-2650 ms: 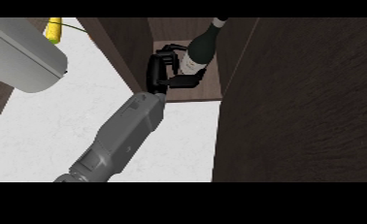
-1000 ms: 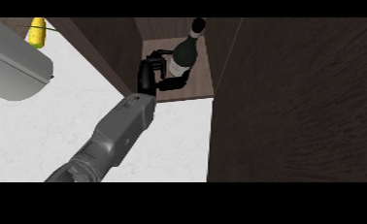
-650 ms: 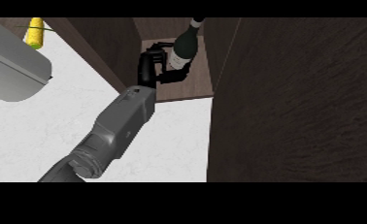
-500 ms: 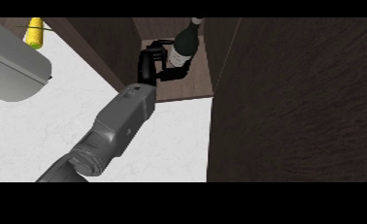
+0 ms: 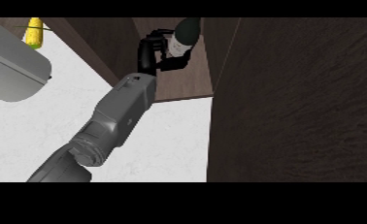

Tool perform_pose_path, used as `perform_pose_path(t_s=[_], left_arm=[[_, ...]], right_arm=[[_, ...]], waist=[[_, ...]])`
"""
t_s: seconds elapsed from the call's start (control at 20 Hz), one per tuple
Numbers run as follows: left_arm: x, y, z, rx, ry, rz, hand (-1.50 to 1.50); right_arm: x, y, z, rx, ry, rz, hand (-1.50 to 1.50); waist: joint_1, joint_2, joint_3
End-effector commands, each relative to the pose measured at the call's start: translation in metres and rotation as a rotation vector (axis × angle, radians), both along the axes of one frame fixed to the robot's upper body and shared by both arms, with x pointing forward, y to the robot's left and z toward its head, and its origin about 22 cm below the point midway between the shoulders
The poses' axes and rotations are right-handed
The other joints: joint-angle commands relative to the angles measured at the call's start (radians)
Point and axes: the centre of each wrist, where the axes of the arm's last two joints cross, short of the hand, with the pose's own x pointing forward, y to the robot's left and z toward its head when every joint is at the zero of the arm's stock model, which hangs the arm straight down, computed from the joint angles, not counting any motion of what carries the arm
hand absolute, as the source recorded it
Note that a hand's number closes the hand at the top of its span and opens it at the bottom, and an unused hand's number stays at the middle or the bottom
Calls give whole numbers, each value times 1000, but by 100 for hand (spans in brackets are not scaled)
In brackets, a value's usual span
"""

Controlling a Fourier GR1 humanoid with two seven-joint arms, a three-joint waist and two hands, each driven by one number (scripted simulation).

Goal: Pick up the wine, place it into the cabinet and close the cabinet

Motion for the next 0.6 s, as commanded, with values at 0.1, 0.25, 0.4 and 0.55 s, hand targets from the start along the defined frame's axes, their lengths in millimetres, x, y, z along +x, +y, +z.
perform_pose_path(t_s=[0.1, 0.25, 0.4, 0.55], left_arm=[[4, 10, 3, 29, -18, 14, 150], [9, 13, 11, 26, -27, 54, 150], [8, 16, 8, 55, -20, 72, 150], [17, 4, 30, 92, -33, 110, 150]], right_arm=[[3, -1, 0, 3, -16, 2, -150], [-6, 4, 1, 1, -3, 7, -150], [-3, 9, -1, -2, -11, 13, -150], [2, 6, 1, -9, -2, 13, -150]], waist=[[5, 3, 0], [-5, 4, 0], [-1, 7, 0], [-8, 10, 0]])
